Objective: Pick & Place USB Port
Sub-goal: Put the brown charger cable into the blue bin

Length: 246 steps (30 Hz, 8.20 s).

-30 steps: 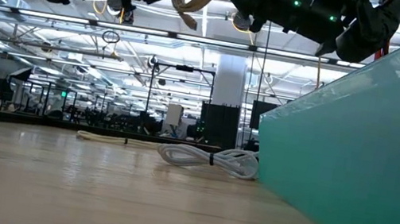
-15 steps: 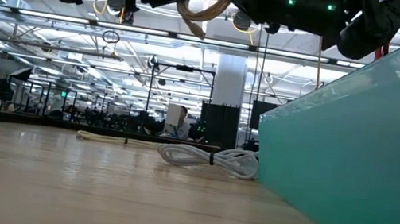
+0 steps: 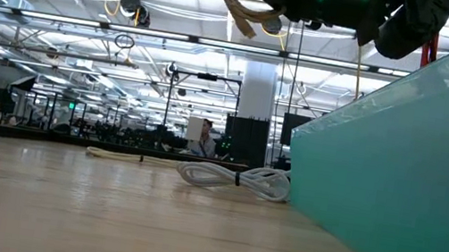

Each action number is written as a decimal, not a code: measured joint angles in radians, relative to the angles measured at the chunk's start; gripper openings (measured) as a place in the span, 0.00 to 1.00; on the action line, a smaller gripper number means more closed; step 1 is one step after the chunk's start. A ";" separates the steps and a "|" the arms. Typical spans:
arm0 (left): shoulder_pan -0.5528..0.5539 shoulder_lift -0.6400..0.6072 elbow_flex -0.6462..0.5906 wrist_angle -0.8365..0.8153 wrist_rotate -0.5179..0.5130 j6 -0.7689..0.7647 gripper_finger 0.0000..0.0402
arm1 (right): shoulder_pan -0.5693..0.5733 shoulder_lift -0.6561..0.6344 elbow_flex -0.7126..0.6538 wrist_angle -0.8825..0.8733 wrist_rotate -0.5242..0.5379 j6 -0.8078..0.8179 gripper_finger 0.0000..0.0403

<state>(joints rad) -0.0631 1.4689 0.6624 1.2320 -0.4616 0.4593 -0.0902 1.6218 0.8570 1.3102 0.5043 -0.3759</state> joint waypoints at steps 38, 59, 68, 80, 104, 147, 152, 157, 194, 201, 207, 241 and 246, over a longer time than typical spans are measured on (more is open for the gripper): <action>-0.028 0.133 0.144 0.128 -0.317 0.171 0.02 | -0.058 0.100 0.232 -0.305 0.326 0.020 0.22; -0.005 0.142 0.146 0.140 -0.457 0.213 0.02 | -0.042 0.102 0.228 -0.326 0.310 0.019 0.47; 0.002 0.142 0.145 0.169 -0.515 0.285 0.02 | -0.041 0.102 0.228 -0.323 0.311 0.016 0.44; -0.003 0.142 0.144 0.186 -0.557 0.357 0.02 | -0.040 0.102 0.228 -0.330 0.311 0.016 0.37; 0.006 0.142 0.142 0.212 -0.580 0.398 0.02 | -0.036 0.098 0.229 -0.317 0.363 0.004 0.08; -0.023 0.097 0.050 0.175 -0.986 0.611 0.21 | 0.221 -0.633 0.229 -1.902 -0.165 1.227 0.07; -0.022 0.097 0.050 0.174 -0.979 0.604 0.21 | 0.327 -0.622 0.229 -2.072 -0.292 1.531 0.07; -0.013 0.097 0.050 0.116 -0.967 0.554 0.21 | 0.395 -0.545 0.229 -2.206 -0.398 1.669 0.07; 0.009 0.092 0.050 0.057 -0.928 0.522 0.21 | 0.360 -0.163 0.100 -1.961 -0.842 1.700 0.07; 0.009 0.092 0.051 0.056 -0.927 0.518 0.21 | 0.363 -0.163 0.020 -1.841 -0.848 1.722 0.07; 0.009 0.092 0.051 0.056 -0.926 0.515 0.21 | 0.358 -0.164 -0.037 -1.716 -0.850 1.731 0.07; 0.009 0.092 0.051 0.056 -0.913 0.522 0.21 | 0.357 -0.162 -0.050 -1.540 -0.982 1.778 0.19; 0.009 0.092 0.051 0.056 -0.899 0.525 0.21 | 0.350 -0.162 -0.050 -1.540 -0.982 1.777 0.25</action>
<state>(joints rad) -0.0544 1.5608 0.7132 1.2877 -1.3609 0.9840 0.2594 1.4594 0.8070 -0.2295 -0.4779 1.4014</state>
